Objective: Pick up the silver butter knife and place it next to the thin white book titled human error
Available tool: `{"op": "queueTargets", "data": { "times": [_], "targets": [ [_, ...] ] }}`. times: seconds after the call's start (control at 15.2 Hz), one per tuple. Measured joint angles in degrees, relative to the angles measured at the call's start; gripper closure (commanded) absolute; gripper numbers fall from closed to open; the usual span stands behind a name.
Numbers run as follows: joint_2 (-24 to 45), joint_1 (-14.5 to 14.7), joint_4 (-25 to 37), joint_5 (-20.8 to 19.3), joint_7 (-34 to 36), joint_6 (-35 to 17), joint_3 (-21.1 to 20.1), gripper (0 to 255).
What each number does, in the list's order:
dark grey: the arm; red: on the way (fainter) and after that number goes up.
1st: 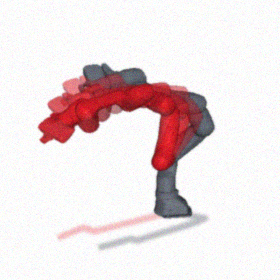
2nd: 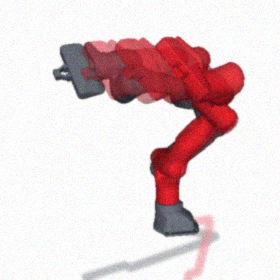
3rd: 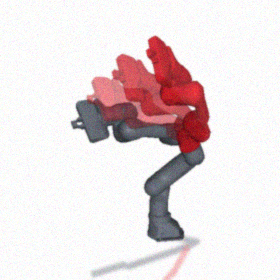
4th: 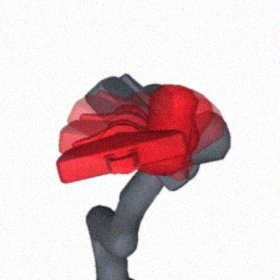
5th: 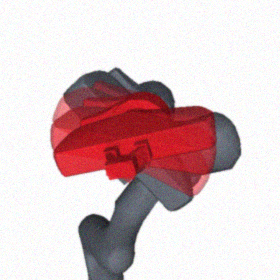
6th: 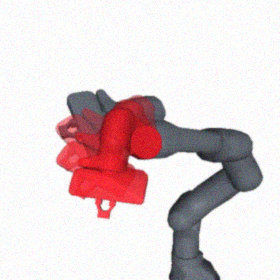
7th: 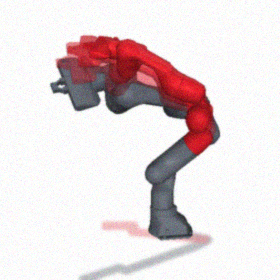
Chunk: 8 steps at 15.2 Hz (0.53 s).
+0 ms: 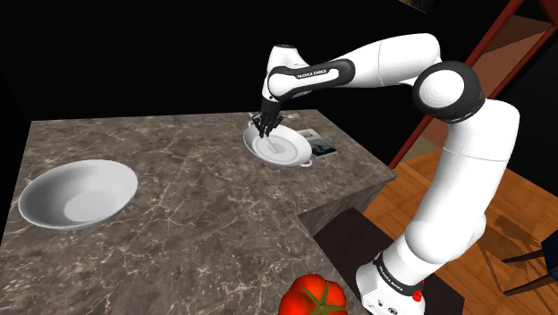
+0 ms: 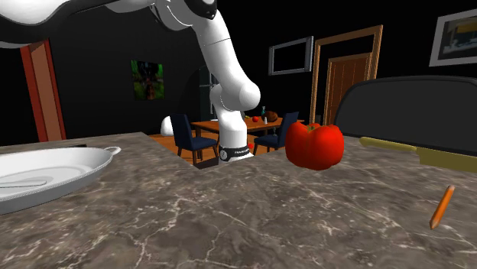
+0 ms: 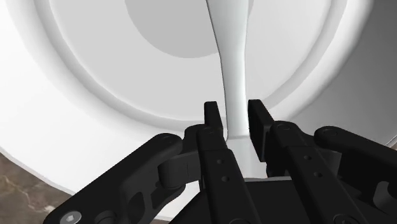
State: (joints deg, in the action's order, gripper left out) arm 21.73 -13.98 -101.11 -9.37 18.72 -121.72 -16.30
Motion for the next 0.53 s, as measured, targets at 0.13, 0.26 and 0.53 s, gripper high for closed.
{"op": "queueTargets", "data": {
  "times": [0.13,0.26,0.53],
  "targets": [
    [0.0,0.0,-0.1,0.0,0.0,-0.2,0.0,255],
    [0.1,0.0,0.0,0.0,0.0,-0.2,0.0,255],
    [0.0,0.0,-0.7,0.1,0.0,-0.3,0.0,0]
  ]
}}
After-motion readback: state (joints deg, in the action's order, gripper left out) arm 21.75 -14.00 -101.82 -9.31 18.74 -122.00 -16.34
